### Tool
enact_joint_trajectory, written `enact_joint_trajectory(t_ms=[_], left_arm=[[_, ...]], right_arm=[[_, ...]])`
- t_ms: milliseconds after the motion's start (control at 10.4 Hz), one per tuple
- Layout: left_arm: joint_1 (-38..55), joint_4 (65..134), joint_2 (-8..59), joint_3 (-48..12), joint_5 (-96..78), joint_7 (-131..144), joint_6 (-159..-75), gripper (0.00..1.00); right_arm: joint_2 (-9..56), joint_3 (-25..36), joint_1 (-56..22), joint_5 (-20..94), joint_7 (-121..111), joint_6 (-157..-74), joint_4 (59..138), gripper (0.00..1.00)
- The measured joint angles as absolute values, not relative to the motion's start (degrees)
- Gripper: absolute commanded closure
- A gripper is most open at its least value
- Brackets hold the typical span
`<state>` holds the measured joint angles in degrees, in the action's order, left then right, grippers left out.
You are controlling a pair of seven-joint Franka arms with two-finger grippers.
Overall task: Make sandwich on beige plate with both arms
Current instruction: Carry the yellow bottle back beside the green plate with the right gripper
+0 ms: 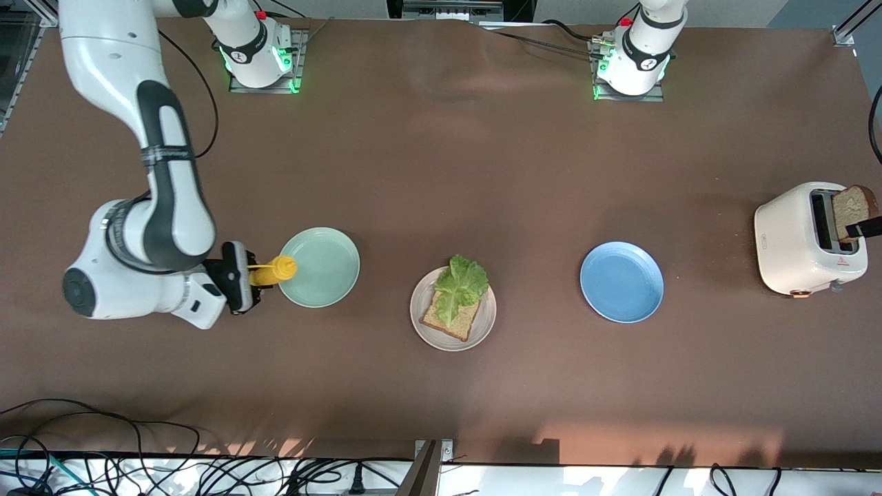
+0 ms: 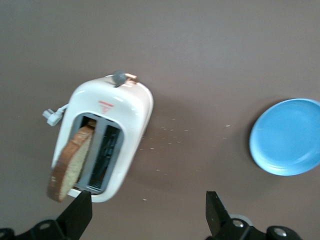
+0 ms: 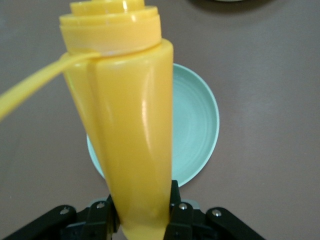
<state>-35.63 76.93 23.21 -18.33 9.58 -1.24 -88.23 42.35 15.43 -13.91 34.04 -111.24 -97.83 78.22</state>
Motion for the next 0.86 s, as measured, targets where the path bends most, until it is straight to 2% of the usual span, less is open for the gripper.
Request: enact_joint_trajectory(t_ms=[383,671,863], left_arm=[[-38.6,77.0,26.8,-18.2,16.3,-9.4,-88.3,0.01],[-41.6,77.2,28.9,-18.1,16.4,-16.3,-88.1,0.04],[-43.8,78.2,30.4,-18.1,16.5,-19.3,-88.1,0.09]], right_arm=[[50.2,21.4,-9.9,46.8,-132.0,-91.2,78.8,1.0],[56.4,22.9,-7.9,54.7,-140.3,-86.4,78.8,1.0],[57.9,23.0,-6.8,57.8,-141.4,-83.3,78.7,1.0]])
